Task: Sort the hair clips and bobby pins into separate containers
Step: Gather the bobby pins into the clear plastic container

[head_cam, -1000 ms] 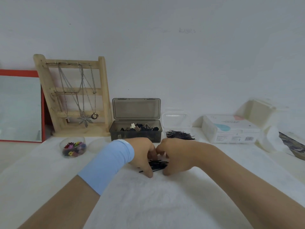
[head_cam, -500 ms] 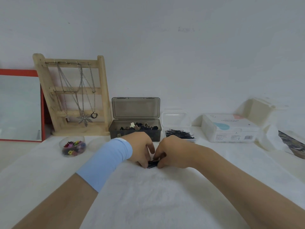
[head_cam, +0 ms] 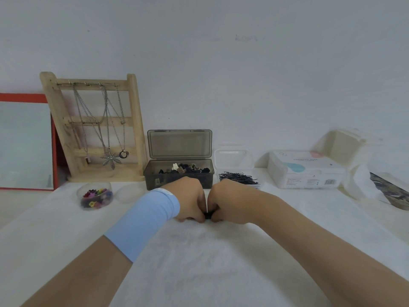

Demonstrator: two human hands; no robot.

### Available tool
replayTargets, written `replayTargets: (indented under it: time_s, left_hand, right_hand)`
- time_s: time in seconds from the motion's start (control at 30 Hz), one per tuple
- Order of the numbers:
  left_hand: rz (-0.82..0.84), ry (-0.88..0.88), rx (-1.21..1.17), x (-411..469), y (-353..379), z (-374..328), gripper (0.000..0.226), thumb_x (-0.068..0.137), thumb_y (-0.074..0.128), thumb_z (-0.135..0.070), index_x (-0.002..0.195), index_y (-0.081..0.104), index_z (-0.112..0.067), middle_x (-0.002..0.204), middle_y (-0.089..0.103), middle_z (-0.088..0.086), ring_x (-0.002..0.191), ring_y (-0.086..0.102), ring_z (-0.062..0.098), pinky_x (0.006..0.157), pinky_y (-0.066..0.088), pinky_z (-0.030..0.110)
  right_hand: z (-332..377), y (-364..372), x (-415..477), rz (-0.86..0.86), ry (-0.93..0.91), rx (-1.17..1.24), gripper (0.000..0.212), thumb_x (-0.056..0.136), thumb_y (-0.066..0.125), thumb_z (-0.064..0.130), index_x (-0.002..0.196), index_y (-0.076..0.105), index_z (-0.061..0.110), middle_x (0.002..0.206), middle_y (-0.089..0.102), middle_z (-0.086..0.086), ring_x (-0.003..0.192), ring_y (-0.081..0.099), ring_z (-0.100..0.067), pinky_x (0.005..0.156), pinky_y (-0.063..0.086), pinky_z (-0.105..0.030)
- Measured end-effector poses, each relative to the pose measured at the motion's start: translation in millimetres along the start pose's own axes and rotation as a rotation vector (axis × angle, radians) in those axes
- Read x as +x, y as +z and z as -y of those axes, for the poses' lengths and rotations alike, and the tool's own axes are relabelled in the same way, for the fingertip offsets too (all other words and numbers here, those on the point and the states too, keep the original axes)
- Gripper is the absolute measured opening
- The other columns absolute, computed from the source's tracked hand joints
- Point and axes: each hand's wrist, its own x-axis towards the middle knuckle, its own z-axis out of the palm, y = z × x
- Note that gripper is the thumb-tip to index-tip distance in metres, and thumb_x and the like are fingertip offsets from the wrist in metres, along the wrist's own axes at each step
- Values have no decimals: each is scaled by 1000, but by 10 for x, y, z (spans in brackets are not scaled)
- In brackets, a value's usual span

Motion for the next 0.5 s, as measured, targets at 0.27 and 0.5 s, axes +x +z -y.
replayTargets:
  time_s: [0.27,0.5]
  left_hand:
    - [-256,82,-221,-16,-187,9,6,87,68,-35,90,68,-30,75,66,-13,67,64,6,66,48,21]
    - [-439,101,-253,285,-358,-131,17,93,61,-32,109,67,-29,95,63,-18,90,59,2,86,46,22]
  right_hand:
    - [-244,-398,-147,-144,72,98,14,92,60,15,96,73,14,67,56,1,66,53,-17,50,37,-13]
    - [-854,-414,-150,-383,294,71,14,94,59,23,95,72,19,87,65,-3,84,59,-26,68,45,-32]
